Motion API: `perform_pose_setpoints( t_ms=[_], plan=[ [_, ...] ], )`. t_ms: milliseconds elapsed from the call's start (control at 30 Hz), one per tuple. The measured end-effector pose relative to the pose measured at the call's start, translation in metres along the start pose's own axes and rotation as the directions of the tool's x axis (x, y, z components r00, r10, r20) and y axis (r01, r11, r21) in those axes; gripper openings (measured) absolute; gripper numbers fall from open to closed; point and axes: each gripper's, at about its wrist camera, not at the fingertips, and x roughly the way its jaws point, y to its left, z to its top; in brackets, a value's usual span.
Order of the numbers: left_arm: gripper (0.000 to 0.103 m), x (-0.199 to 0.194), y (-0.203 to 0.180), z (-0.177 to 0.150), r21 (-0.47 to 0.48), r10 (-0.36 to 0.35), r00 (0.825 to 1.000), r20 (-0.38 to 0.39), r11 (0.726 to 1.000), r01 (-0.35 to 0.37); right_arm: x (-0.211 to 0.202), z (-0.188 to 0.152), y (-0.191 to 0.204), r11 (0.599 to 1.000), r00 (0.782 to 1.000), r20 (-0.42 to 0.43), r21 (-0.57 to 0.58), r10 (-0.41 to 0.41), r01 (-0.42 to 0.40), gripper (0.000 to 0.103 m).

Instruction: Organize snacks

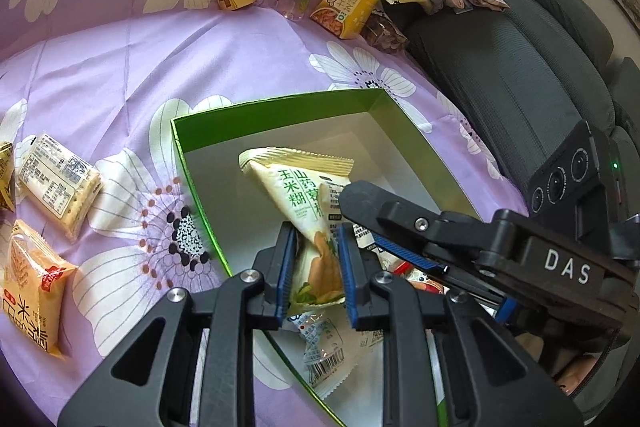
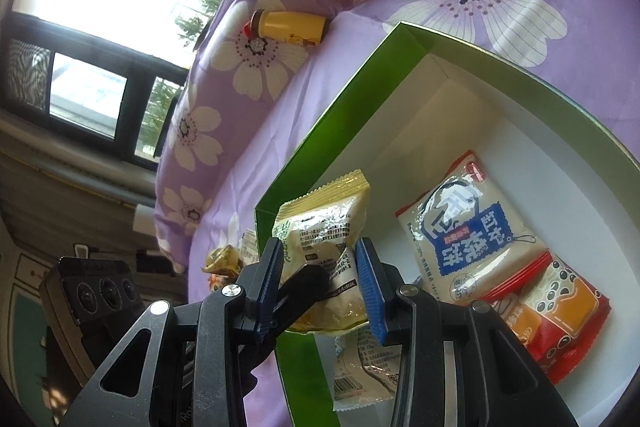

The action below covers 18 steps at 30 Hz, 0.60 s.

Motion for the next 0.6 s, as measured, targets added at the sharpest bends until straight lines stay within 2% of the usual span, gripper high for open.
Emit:
perform_pose_setpoints(
  t_ms=[167,267,400,533,600],
  plan=[
    [0.027,-0.016,0.003,-0.001,0.008,-0.010,0.999,0.032,1.000,0.009,-0.002,-0.001,0.005,1.000,0.999,0.027,-0.018,-0.020,0.021,0.040],
    [0.029,-0.028,0.004,-0.003,0.014,-0.014,0.998,0.055,1.000,0.013,-0.006,-0.002,0.007,1.000,0.999,0.035,-0.023,0.018,-0.018,0.040],
    [0.036,-0.049,0.015,-0.008,0.003,-0.009,0.995,0.097,1.000,0.009,-0.011,-0.007,0.018,0.998,0.998,0.056,-0.061,0.011,-0.007,0.040],
    [0.044,-0.073,0.034,-0.016,-0.022,0.024,0.991,0.134,1.000,-0.021,-0.013,-0.017,0.033,0.995,0.997,0.068,-0.101,0.028,-0.021,0.040],
    [0.050,-0.084,0.047,-0.020,-0.050,0.044,0.988,0.148,0.998,-0.037,-0.013,-0.022,0.042,0.992,0.997,0.073,-0.124,0.034,-0.025,0.044]
  ],
)
